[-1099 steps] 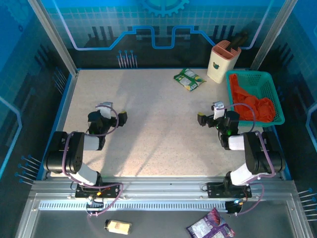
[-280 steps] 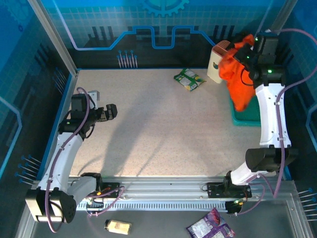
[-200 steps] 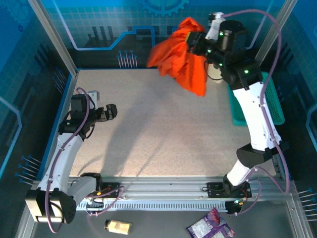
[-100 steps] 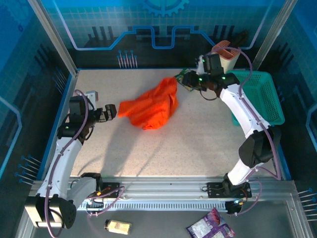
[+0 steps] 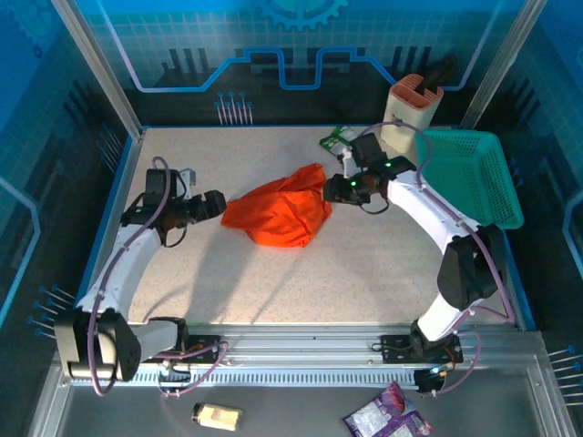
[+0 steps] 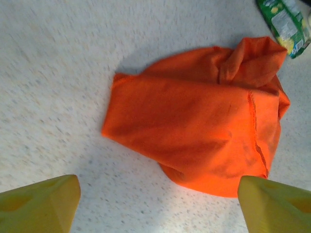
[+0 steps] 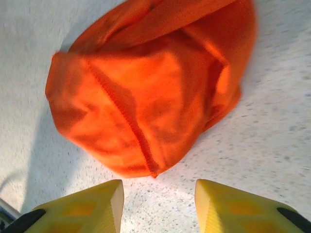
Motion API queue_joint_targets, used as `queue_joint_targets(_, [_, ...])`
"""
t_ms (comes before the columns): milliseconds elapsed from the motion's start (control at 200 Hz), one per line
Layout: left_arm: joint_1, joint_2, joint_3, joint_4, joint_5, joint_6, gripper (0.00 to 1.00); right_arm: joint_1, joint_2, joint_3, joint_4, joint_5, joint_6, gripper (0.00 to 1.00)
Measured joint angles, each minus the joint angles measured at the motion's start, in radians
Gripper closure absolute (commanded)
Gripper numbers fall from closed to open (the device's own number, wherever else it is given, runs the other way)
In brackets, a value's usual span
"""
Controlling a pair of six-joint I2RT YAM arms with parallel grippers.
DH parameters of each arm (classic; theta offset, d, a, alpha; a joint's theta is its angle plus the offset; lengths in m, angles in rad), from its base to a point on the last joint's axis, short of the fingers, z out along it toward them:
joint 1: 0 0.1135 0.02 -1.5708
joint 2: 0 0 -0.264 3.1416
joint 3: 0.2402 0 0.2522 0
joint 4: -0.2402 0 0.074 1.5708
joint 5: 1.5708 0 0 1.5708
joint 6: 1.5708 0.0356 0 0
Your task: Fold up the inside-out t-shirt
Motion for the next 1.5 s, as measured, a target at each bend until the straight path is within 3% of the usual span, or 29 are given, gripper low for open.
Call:
queue_joint_targets(200, [-0.042,0.143,-0.019,0.027,0.014,-0.058,0.29,0.122,0.092,-0.038,0.016,0.023,-0.020,0.51])
queue_joint_targets(505, [-0.046,0.375,-0.021,0.079,0.011,-0.059,0.31,0.222,0.237,-0.057,0.020,0.104,-0.039,0.44])
queue_joint_targets(595, [-0.046,0.418,-0.021,0.102,0.012,-0.059,0.33,0.241,0.257,-0.057,0.020,0.132,-0.045,0.52])
queue_joint_targets(795, [-0.043,0.502,0.008,0.108,0.023,-0.061,0.42,0.248,0.267,-0.069,0.043,0.180,-0.042,0.85])
queue_joint_targets(911, [-0.040,0.517,0.021,0.092,0.014,-0.072,0.53,0.248,0.267,-0.084,0.056,0.193,-0.038,1.00])
queue_joint_targets(986, [-0.039,0.519,0.023,0.087,0.003,-0.078,0.61,0.248,0.267,-0.091,0.064,0.200,-0.030,1.00])
queue_joint_targets(1121, [-0.038,0.523,0.023,0.096,0.003,-0.085,0.65,0.248,0.264,-0.104,0.082,0.203,-0.024,1.00])
queue_joint_targets(1291, [-0.051,0.573,0.057,0.222,0.090,-0.108,0.76,0.248,0.250,-0.106,0.092,0.206,-0.023,1.00])
queue_joint_targets(1446, [-0.051,0.620,0.129,0.270,0.139,-0.122,0.97,0.248,0.220,-0.105,0.092,0.209,-0.024,1.00])
queue_joint_targets(1501, [-0.051,0.623,0.143,0.283,0.152,-0.122,1.00,0.248,0.209,-0.102,0.091,0.215,-0.024,1.00])
